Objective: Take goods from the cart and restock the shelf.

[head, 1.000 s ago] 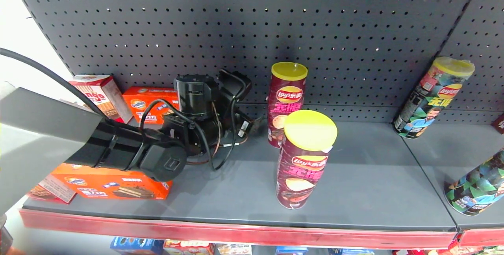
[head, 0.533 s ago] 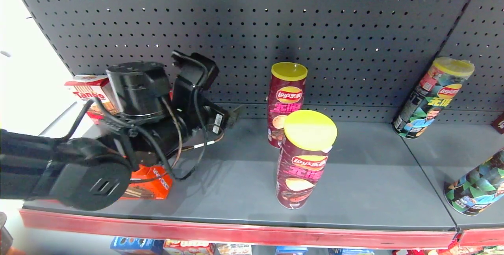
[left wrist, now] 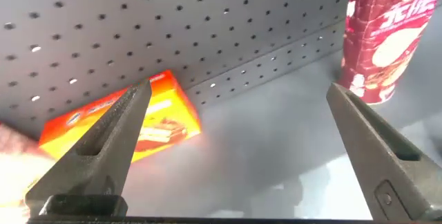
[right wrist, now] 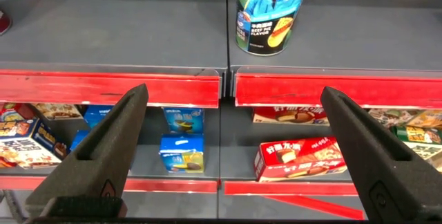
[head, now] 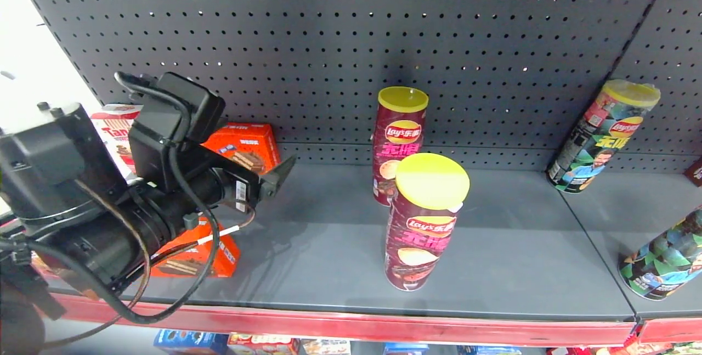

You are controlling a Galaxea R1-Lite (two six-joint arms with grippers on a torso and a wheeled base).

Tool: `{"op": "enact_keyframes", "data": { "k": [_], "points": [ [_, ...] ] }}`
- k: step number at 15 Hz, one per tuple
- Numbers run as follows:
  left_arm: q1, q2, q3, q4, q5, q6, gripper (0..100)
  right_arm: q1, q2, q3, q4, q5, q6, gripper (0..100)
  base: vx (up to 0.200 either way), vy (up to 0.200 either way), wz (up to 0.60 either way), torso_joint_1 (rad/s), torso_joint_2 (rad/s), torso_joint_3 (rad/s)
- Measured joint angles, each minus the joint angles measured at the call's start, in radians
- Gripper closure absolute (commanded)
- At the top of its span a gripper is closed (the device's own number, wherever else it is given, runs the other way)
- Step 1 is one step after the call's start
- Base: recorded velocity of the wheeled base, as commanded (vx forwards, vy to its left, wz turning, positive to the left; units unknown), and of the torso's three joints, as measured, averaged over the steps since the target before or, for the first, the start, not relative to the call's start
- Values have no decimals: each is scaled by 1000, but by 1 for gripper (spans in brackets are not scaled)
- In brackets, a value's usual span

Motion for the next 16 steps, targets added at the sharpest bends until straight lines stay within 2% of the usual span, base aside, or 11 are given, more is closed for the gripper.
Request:
{"op": "enact_keyframes", "data": {
  "k": [3,5,7,11,13,16],
  "points": [
    [-1,-31,44,-6,4,-8,0,0,0,-11,-2,-4,3,0,0,0,0,0,0,0],
    [-1,-46,67,-9,4,-50,0,6,31,-100,16,4,34,0,0,0,0,0,0,0],
    [0,-54,81,-13,5,-57,0,45,140,-246,61,56,73,0,0,0,0,0,0,0],
    [-1,-60,104,-28,4,-58,0,190,384,-437,103,261,52,0,0,0,0,0,0,0],
    [0,-58,107,-32,4,-59,0,273,497,-482,104,297,41,0,0,0,0,0,0,0],
    [1,-55,112,-31,5,-62,0,429,668,-504,79,293,-8,0,0,0,0,0,0,0]
  ]
}}
